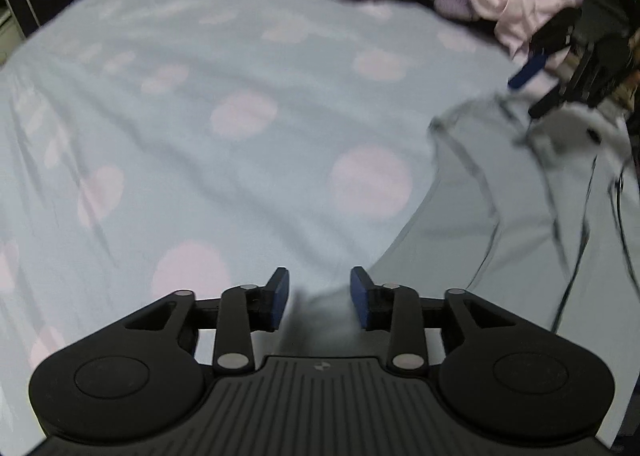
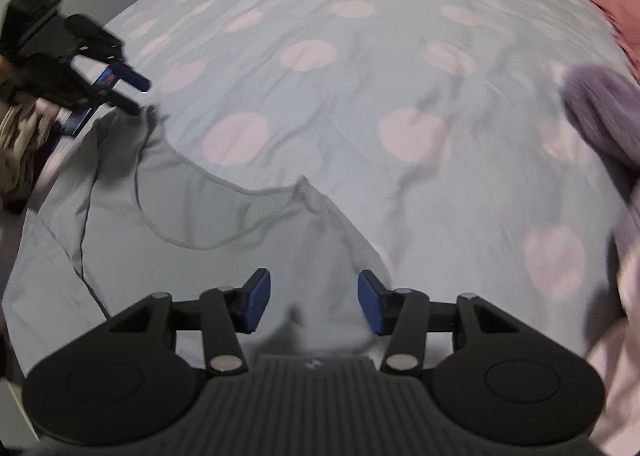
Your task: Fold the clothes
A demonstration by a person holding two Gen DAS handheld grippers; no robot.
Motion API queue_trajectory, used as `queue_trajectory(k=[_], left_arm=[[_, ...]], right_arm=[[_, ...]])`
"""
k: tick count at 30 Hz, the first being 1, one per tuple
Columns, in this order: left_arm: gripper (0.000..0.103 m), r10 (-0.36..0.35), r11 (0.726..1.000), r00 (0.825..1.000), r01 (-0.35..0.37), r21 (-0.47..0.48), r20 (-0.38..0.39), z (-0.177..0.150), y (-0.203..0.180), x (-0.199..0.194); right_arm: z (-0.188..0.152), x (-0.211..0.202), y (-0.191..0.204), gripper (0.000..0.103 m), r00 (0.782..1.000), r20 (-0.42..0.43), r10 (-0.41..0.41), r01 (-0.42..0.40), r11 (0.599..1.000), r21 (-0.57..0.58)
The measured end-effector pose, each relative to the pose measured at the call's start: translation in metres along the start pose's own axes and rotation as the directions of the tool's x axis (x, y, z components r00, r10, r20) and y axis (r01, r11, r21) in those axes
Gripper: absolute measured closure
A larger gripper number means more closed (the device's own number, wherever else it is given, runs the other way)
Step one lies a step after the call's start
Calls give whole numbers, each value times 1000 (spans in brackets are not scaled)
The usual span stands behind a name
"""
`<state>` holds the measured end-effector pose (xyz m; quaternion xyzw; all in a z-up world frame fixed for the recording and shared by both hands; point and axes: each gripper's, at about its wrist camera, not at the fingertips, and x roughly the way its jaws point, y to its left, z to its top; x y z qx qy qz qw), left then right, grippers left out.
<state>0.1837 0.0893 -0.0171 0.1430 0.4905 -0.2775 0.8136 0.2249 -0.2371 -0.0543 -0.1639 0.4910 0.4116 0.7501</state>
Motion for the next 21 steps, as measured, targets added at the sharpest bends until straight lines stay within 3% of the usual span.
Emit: queue_trajectory(k=[4,8,15,17,18,21], left_arm=[[57,-135,988,988,140,-58,78,22,-59,5],[57,-266,944,959,279,-177,97,43,-117,38],[59,-291,912,955,295,-283,58,42,-144,72],[74,-297,902,954,297,-312,47,41,-151,81],[100,-300,897,953,297,-327,41,41,-155,86],[103,-311,880,950,297,-370,25,40,-165,99]], right_arm=[[-18,-10,-18,51,999,12,-46,45,995,94],[-29,-21,-32,51,998,49,-43,35,987,157],[-40,-35,-34,51,994,112,-5,-13,987,162],[-43,-35,-35,51,993,121,4,-24,987,161],[-44,-32,-36,51,992,125,1,-23,985,171],[-47,-22,-40,54,991,133,-10,-18,978,207]])
